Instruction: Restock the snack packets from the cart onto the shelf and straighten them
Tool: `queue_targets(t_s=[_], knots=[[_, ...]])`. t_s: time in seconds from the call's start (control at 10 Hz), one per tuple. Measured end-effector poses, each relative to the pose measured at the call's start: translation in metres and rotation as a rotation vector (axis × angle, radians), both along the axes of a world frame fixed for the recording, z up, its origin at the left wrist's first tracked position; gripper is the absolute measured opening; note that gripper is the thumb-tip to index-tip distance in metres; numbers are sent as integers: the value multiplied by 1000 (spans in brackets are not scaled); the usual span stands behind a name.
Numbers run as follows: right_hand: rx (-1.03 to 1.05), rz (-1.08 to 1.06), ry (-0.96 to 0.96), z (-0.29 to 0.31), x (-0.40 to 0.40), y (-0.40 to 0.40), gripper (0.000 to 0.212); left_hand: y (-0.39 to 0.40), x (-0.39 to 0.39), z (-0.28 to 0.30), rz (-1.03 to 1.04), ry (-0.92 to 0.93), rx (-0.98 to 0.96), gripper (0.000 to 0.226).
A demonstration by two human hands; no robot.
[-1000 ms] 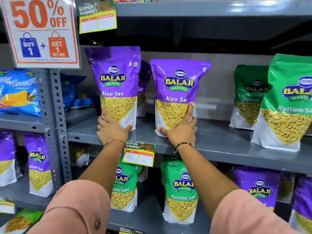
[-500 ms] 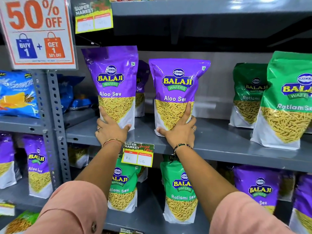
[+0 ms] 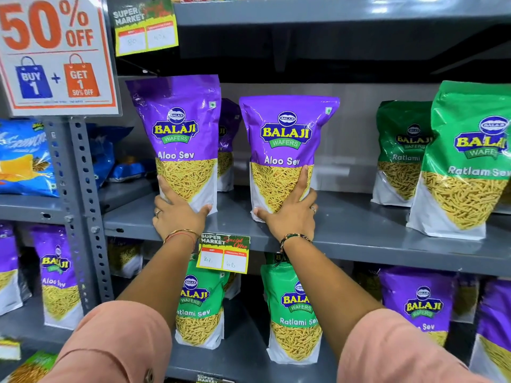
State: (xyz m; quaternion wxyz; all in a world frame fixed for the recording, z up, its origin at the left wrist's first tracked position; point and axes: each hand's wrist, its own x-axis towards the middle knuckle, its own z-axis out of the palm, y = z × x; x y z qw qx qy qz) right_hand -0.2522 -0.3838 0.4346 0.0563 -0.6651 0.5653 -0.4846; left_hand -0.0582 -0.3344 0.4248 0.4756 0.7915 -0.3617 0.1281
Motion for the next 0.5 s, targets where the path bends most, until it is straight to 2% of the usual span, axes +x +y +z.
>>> queue_targets(t_s=[0.3,0.4,0.5], knots=[[8,9,18,1,-1,0,138,0,1,1,-18,37,14,126],[36,66,-54,7,-7,9,132,10,-15,10,34,-69,-102,115],[-110,76,-38,7,-31,14,106,12,-44,25,-30,-378,-194,88]])
